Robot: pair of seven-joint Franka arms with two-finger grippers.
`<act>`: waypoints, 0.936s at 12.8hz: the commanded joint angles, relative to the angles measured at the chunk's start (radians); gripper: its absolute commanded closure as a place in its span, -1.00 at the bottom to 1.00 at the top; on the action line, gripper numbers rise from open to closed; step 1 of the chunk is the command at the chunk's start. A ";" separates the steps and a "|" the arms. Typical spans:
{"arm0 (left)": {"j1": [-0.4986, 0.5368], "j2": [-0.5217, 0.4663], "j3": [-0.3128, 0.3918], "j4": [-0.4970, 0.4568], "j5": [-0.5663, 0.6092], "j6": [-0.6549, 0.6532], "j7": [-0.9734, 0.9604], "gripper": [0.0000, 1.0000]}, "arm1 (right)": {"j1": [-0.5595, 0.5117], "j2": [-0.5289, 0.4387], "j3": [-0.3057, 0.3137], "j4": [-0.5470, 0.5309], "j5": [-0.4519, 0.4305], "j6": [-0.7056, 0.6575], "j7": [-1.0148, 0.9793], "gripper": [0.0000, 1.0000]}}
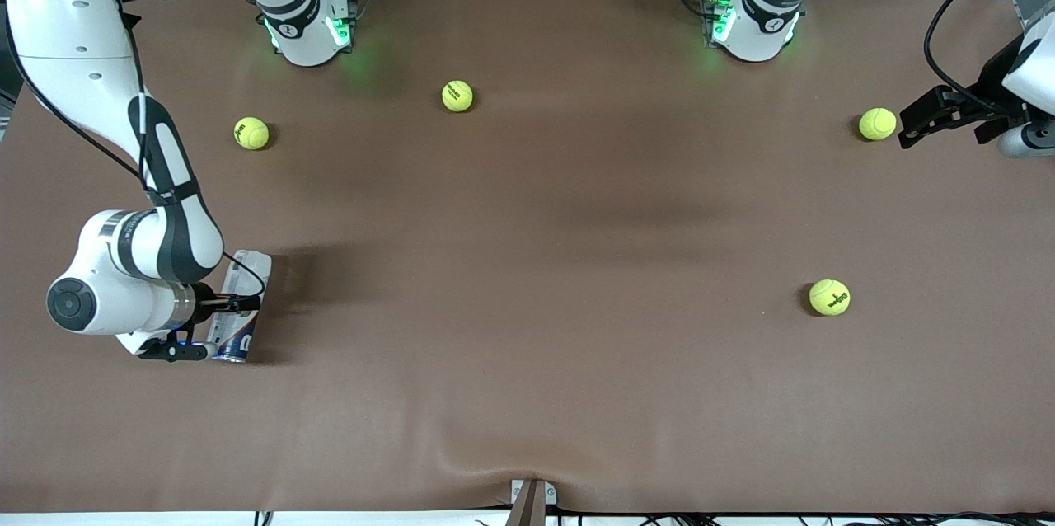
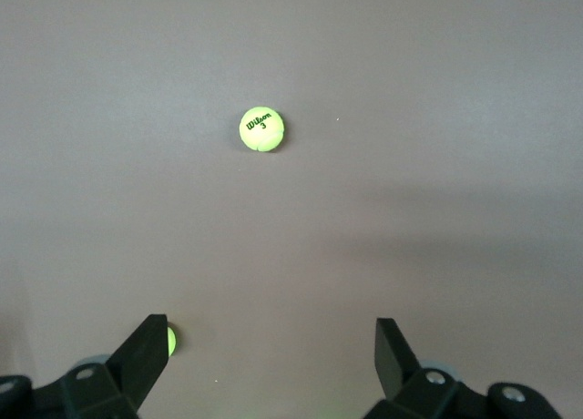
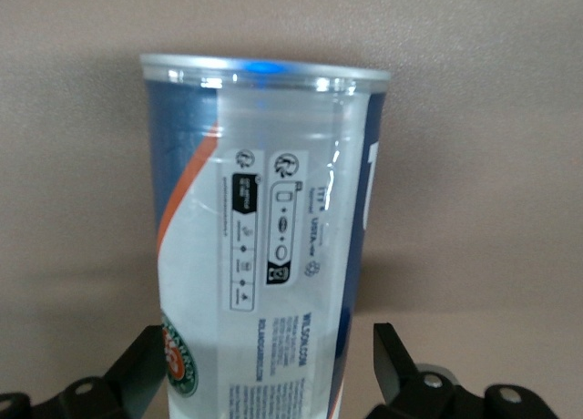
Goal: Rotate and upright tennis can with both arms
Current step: 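Close the right gripper around the can's body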
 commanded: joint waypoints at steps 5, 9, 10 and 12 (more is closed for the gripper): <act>0.008 0.012 -0.002 0.017 -0.018 -0.015 0.028 -1.00 | -0.002 0.026 0.005 0.015 -0.008 0.014 -0.010 -1.00; 0.008 0.013 -0.002 0.017 -0.018 -0.015 0.028 -1.00 | -0.002 0.031 0.006 0.001 -0.008 0.027 -0.010 -0.20; 0.008 0.013 -0.002 0.017 -0.018 -0.015 0.028 -1.00 | 0.000 0.031 0.006 0.001 -0.008 0.027 -0.010 -0.18; 0.008 0.013 -0.002 0.017 -0.018 -0.015 0.028 -1.00 | 0.001 0.031 0.006 0.003 -0.008 0.027 -0.010 -0.18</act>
